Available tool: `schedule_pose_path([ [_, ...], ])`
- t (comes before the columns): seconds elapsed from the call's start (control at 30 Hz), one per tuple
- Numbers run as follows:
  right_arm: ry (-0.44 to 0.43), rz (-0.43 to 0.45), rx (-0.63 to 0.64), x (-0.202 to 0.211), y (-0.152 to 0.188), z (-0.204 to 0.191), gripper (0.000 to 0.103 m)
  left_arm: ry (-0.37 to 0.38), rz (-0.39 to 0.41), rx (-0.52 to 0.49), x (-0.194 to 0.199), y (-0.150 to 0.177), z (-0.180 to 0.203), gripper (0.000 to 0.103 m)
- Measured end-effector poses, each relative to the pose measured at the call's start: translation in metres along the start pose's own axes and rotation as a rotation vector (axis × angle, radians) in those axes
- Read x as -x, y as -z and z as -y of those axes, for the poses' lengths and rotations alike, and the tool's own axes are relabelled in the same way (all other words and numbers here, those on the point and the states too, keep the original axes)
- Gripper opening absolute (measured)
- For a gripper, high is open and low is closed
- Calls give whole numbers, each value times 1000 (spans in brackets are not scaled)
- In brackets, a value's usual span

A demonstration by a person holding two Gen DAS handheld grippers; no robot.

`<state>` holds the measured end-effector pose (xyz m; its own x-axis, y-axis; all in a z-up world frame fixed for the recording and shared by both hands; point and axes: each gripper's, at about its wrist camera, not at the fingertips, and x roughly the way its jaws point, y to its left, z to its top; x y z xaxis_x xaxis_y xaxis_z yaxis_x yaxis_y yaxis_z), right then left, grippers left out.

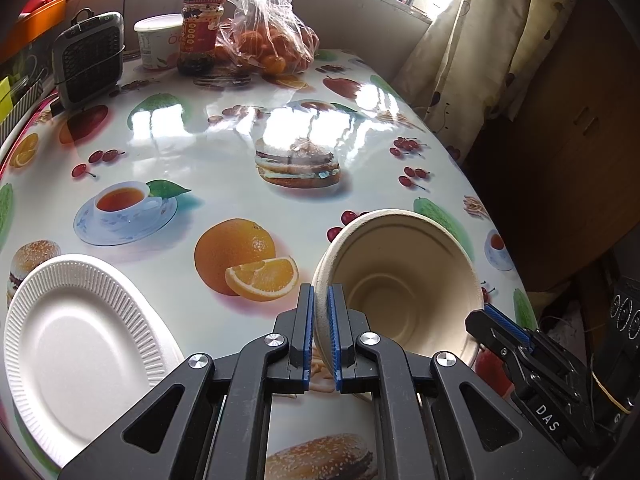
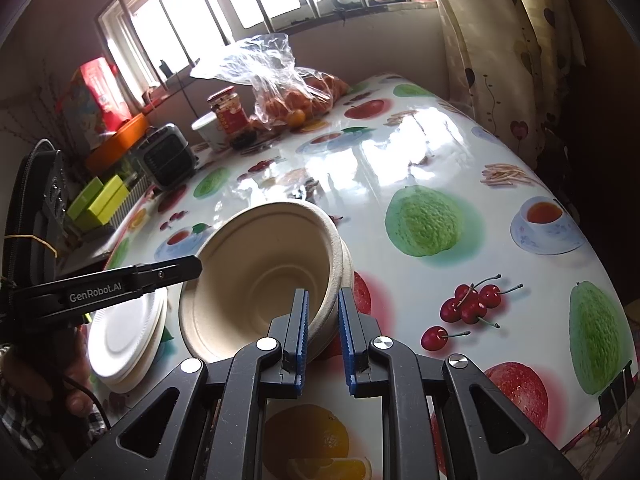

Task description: Organize plates and bowls

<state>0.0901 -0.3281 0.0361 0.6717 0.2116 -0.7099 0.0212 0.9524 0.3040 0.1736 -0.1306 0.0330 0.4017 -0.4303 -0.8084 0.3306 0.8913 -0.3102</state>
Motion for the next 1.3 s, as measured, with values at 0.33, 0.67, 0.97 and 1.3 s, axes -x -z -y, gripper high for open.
schedule_pose_path([
  [0.33, 0, 0, -1, 0, 0, 0, 15, 0, 0, 1, 0, 0, 1, 7],
  [0.67, 0, -2, -2, 0, 0, 0, 21, -2, -1, 0, -2, 0, 1, 10],
  [0.97, 2, -3, -3, -2, 0, 3, 33, -3, -5, 6, -3, 0, 0, 25],
  [1.3, -3, 5, -13, -1, -1, 9, 47, -8, 21, -9, 1, 2, 2, 38],
])
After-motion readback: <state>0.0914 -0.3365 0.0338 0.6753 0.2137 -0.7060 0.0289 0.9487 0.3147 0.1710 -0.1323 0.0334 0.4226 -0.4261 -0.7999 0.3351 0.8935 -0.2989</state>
